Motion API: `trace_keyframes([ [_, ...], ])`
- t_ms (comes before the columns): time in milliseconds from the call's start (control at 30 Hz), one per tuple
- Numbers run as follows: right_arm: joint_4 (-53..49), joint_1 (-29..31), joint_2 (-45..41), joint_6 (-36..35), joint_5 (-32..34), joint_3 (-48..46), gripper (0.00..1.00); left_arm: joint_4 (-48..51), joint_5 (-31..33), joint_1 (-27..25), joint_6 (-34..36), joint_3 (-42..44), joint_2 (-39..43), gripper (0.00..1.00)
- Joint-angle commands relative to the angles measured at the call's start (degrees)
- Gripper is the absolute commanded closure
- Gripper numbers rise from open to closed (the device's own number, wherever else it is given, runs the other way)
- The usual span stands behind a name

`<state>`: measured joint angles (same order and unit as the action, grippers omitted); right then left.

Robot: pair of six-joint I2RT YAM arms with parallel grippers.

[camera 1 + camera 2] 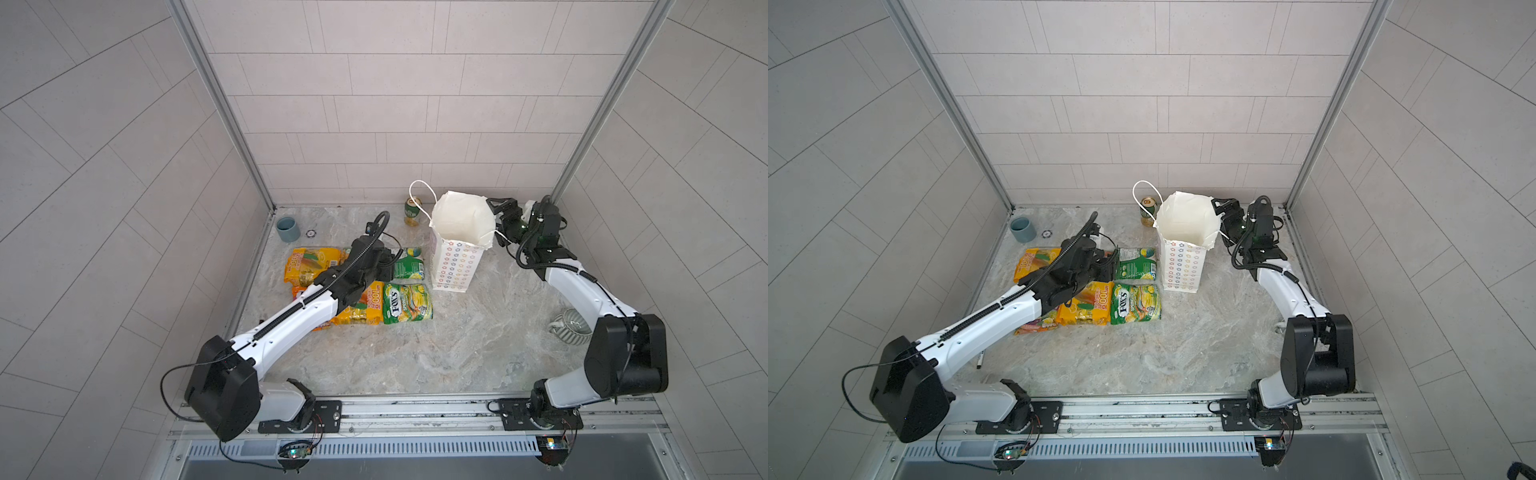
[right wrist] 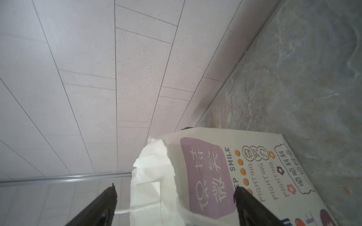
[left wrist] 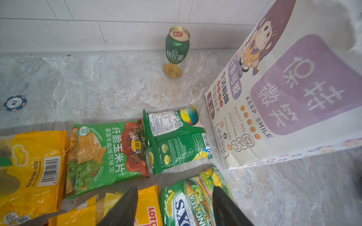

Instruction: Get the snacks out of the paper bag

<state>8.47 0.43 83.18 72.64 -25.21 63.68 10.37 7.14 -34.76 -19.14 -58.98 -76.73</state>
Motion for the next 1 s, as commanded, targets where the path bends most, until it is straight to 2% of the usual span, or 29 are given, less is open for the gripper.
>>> trace_keyframes([
  [0, -8.54, 0.97, -3.07, -11.01, 1.58, 3.65, 0.01, -5.75, 2.10, 0.47, 2.58, -4.17, -0.57, 0.32],
  [67, -12.75, 1.06, -4.12, -15.56, 3.10, 5.05, 0.01, -7.03, 3.12, 1.04, 3.94, -5.89, -1.17, 0.28],
  [233, -22.98, 1.74, -5.13, -27.71, 7.70, 9.96, 0.01, -9.45, 2.71, 5.63, 5.19, -9.66, -2.17, 0.26],
  [367, -28.96, 2.12, -3.77, -34.61, 7.10, 14.89, 0.01, -11.06, 1.32, 9.27, 5.42, -10.52, -2.13, 0.25],
  [500, -35.06, 2.50, -0.86, -39.81, 4.91, 21.16, 0.04, -11.41, 0.89, 10.58, 6.43, -10.37, -1.85, 0.25],
  [667, -39.17, 2.99, 3.47, -43.59, -1.09, 28.18, 0.15, -11.07, 0.17, 11.23, 7.35, -9.95, -1.78, 0.25],
  [767, -41.70, 3.09, 5.35, -45.63, -1.91, 31.65, 0.27, -10.77, -0.10, 11.38, 7.73, -10.10, -1.85, 0.25],
  [867, -39.32, 3.00, 5.93, -43.54, -3.99, 31.13, 0.30, -11.11, -0.62, 11.47, 7.80, -9.93, -1.96, 0.25],
  [933, -34.54, 2.67, 6.02, -39.40, -6.66, 28.72, 0.43, -11.16, -1.28, 11.58, 7.69, -10.01, -2.33, 0.25],
  [967, -32.67, 2.48, 6.20, -37.76, -8.22, 28.00, 0.44, -11.33, -2.04, 11.56, 7.61, -10.07, -2.52, 0.25],
])
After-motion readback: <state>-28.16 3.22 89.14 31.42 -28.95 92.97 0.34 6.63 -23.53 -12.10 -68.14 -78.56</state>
